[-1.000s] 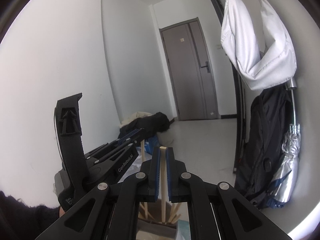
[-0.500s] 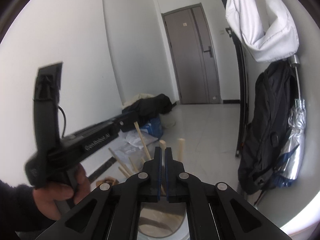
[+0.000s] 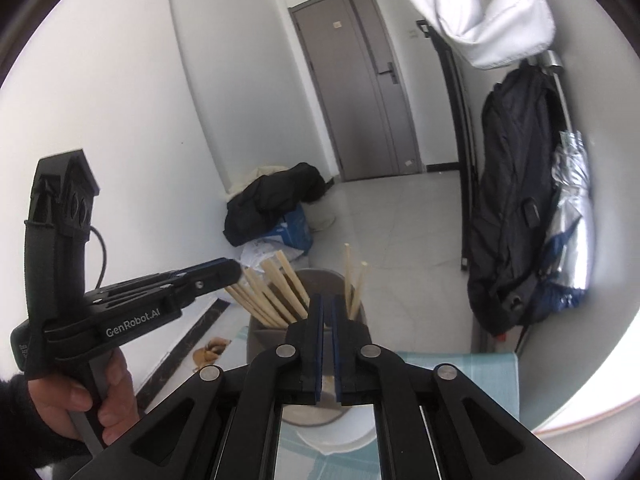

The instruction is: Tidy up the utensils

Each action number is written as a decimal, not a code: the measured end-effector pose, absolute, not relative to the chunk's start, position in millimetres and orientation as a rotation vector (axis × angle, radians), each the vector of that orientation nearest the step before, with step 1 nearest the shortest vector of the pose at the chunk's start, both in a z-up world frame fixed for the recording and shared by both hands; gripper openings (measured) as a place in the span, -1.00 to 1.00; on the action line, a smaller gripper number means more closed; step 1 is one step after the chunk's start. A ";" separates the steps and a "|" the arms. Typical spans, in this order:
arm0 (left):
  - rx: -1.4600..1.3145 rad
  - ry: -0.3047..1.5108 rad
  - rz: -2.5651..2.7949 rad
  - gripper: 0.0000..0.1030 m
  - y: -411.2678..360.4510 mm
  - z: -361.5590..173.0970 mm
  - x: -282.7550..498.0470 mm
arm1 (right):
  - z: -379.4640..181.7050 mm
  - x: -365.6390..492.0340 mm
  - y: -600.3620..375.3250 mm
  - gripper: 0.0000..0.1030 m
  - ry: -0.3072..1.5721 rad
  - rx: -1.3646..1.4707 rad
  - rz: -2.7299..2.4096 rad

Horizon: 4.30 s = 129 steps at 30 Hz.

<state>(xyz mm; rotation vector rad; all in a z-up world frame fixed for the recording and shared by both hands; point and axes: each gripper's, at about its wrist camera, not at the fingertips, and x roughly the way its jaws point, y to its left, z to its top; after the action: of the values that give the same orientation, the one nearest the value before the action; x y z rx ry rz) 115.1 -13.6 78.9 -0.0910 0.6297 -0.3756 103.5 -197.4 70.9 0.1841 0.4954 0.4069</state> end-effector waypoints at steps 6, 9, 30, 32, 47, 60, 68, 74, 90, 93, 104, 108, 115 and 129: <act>-0.095 0.621 -0.291 -0.04 -8.6 89.7 90.2 | 78.2 81.8 -210.5 -0.88 0.493 0.215 0.378; -0.086 0.615 -0.253 0.00 -8.0 96.6 79.2 | 85.1 68.5 -211.3 -0.72 0.476 0.211 0.368; -0.110 0.448 -0.115 0.89 17.0 138.1 -0.2 | 132.3 -44.1 -193.0 0.68 0.263 0.150 0.375; -0.115 0.428 -0.109 0.93 19.5 139.2 -8.0 | 130.6 -50.9 -191.4 0.74 0.255 0.139 0.372; -0.107 0.333 -0.065 0.98 28.2 123.1 -42.7 | 108.5 -87.9 -185.6 1.00 0.196 0.084 0.307; -0.071 0.361 -0.042 0.98 26.9 81.3 -50.5 | 72.5 -93.4 -184.6 1.00 0.224 0.068 0.277; -0.087 0.396 0.016 0.98 36.4 60.6 -42.7 | 49.1 -85.9 -181.0 1.00 0.278 0.066 0.286; -0.071 0.443 0.012 0.98 34.3 43.8 -32.6 | 28.2 -80.5 -181.0 1.00 0.327 0.061 0.285; -0.031 0.536 -0.011 0.98 24.7 9.5 -21.8 | -5.0 -62.2 -182.0 1.00 0.417 0.101 0.268; -0.038 0.537 -0.012 0.98 25.2 8.4 -20.3 | -5.4 -61.7 -182.2 1.00 0.416 0.105 0.267; -0.050 0.513 -0.008 0.98 26.7 11.0 -25.1 | -4.5 -64.3 -185.8 1.00 0.402 0.125 0.246; -0.058 0.520 -0.007 0.98 27.8 9.9 -24.2 | -3.9 -64.2 -188.5 1.00 0.403 0.140 0.240; -0.055 0.511 -0.010 0.98 26.3 10.4 -26.3 | -3.6 -65.3 -190.9 1.00 0.403 0.148 0.230; -0.034 0.493 0.001 0.98 22.3 9.7 -27.5 | -2.3 -66.5 -190.1 1.00 0.400 0.146 0.235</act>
<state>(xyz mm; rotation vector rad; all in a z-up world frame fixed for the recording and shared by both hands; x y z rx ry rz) -27.5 22.3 9.7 -0.0337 0.4934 0.0014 -66.5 -190.1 -2.3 0.1459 0.4001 0.2350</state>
